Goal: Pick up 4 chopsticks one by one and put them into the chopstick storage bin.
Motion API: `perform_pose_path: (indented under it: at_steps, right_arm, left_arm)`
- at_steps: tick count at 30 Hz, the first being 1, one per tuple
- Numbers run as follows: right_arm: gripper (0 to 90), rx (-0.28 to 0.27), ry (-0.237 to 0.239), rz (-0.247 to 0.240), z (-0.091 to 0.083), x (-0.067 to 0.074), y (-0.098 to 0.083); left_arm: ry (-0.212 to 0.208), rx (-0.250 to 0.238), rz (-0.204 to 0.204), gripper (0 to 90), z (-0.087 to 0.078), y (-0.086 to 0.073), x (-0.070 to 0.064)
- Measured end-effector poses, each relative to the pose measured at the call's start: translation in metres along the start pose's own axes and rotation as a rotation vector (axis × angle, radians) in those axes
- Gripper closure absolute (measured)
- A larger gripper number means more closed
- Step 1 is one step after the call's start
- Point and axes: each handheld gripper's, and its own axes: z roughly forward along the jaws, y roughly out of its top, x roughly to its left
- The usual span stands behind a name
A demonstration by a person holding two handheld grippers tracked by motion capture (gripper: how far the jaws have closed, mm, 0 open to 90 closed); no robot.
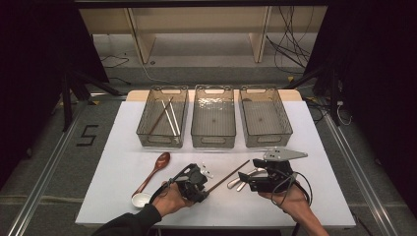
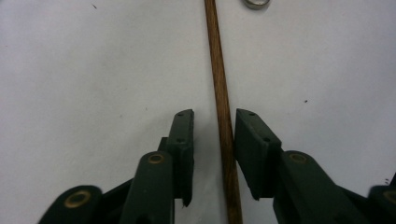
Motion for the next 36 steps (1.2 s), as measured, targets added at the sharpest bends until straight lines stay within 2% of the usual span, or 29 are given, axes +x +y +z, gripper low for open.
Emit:
perform_pose_path:
  at_steps: [8,16,20,24,30,36]
  right_arm:
    - [29.8,-0.002,-0.002,0.001,0.000,-0.001,0.000]
    - [29.8,0.000,-0.001,-0.002,0.000,0.000,0.000]
    - [29.9,0.001,-0.001,-0.004,0.000,0.000,0.000]
    - [29.8,-0.001,-0.001,-0.002,0.000,0.000,0.000]
    - [29.9,0.001,-0.002,-0.004,0.001,0.000,0.000]
    - [29.9,0.002,-0.002,-0.004,0.000,0.000,0.000]
  left_arm:
    - [-0.017,0.008,-0.014,82.1,-0.001,0.000,0.008]
    - [-0.018,0.023,-0.031,83.4,-0.002,-0.001,0.015]
    - [-0.009,0.030,-0.017,82.8,-0.002,-0.001,0.014]
    - [-0.026,0.028,-0.027,81.9,-0.002,-0.001,0.017]
    - [-0.006,0.035,0.004,83.3,-0.002,0.000,0.014]
    - [-0.008,0.027,0.006,83.7,-0.003,0.000,0.014]
